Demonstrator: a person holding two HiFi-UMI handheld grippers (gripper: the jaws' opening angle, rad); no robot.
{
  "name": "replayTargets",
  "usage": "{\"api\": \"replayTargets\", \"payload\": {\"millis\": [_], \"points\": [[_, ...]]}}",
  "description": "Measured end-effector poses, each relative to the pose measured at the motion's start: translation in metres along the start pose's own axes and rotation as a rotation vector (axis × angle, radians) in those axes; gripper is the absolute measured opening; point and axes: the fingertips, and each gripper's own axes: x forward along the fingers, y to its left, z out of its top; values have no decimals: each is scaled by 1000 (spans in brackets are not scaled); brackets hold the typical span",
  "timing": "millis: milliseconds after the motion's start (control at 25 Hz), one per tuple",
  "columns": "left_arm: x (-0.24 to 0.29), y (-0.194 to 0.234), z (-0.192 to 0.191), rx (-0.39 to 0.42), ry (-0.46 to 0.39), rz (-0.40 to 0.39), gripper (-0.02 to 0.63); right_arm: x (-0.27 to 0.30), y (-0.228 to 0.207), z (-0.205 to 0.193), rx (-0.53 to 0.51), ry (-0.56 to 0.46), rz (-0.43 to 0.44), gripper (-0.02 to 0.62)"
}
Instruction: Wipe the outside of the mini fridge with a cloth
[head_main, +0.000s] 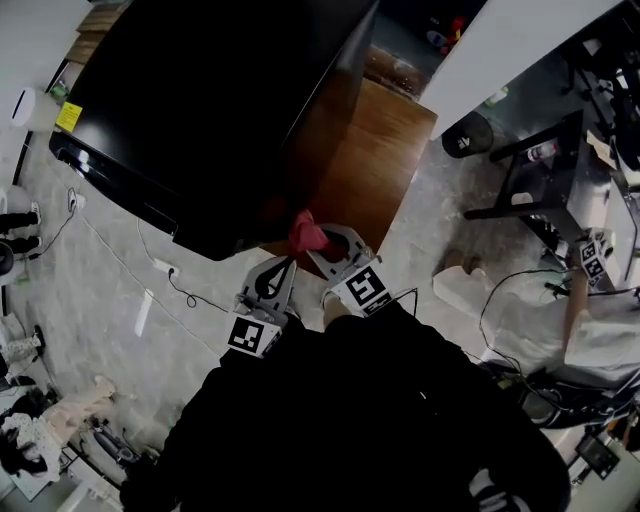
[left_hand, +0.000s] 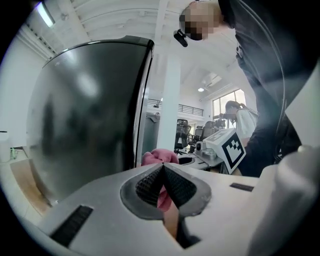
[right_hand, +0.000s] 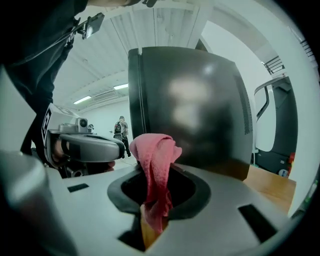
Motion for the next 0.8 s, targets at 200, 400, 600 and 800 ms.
{"api": "replayTargets", "payload": {"millis": [200,400,600,800], "points": [[4,11,-7,10,-33,23,6,25,-1,-9,24,5,7,87],[15,11,-8,-18,-42,40,6,30,-3,-12,65,-11,2,87],[29,10,-8,-7,-32,26,6,34,-12,-14,80,-11,-10,86],[44,3,-6,-6,-25,17,6,34,-32,-17,87,-5,-20,86]]}}
